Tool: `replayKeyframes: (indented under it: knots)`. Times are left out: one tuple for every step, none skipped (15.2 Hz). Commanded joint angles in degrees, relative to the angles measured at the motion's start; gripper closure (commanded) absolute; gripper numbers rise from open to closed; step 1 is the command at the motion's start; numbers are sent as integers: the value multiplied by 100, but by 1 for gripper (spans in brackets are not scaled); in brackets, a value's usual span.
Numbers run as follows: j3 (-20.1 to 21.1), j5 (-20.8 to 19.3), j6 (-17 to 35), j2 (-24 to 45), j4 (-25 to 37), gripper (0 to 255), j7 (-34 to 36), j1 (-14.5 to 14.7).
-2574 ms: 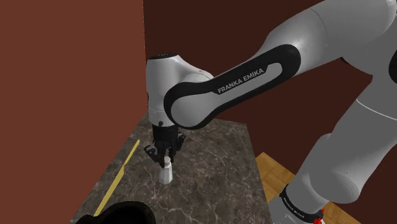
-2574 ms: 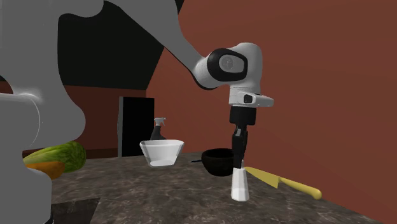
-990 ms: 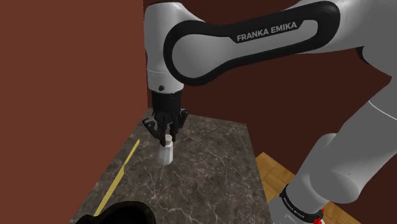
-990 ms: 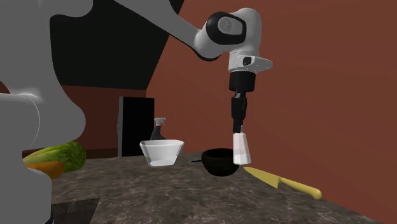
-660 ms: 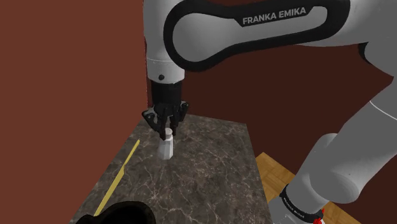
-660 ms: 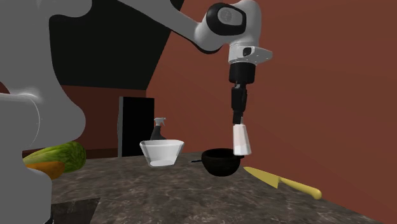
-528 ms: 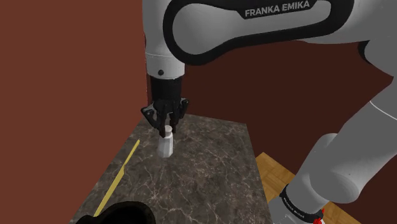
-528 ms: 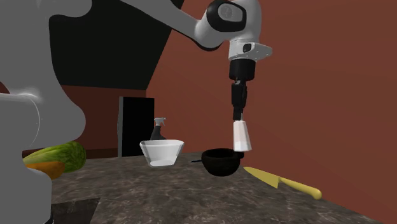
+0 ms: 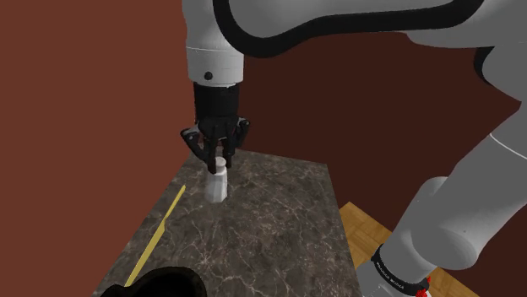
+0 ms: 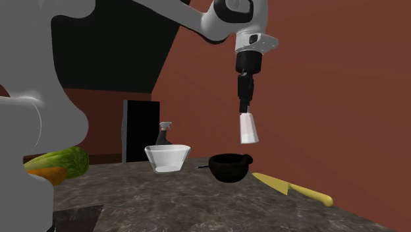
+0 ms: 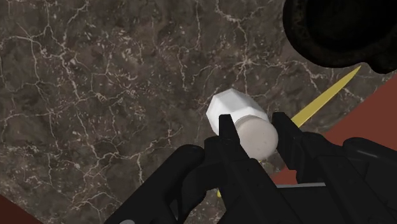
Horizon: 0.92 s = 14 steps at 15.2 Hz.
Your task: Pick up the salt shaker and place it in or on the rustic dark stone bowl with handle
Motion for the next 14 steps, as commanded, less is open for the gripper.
replayKeyframes:
  knots:
    - [154,-44,-117,144,270,255,290,97]
    - [244,-76,-155,234,401,255,456,157]
    - [334,-115,-195,333,539,255,624,220]
    - [422,-163,-236,441,686,255,796,287]
    - [510,-219,-279,559,840,255,972,359]
    - [597,-284,-325,686,1002,255,1151,436]
    - [684,-358,-374,822,1174,255,1333,518]
    - [766,-441,-426,969,1355,255,1518,609]
    - [846,-535,-483,1126,1546,255,1705,709]
    - [921,-638,-545,1293,1749,255,1895,818]
    - [989,-750,-614,1470,1963,255,2085,942]
    - [1053,-871,-690,1656,2190,255,2276,1076]
    - [1110,-1000,-774,1852,2432,255,2465,1225]
    - [1151,-1136,-867,2056,2690,255,2651,1394]
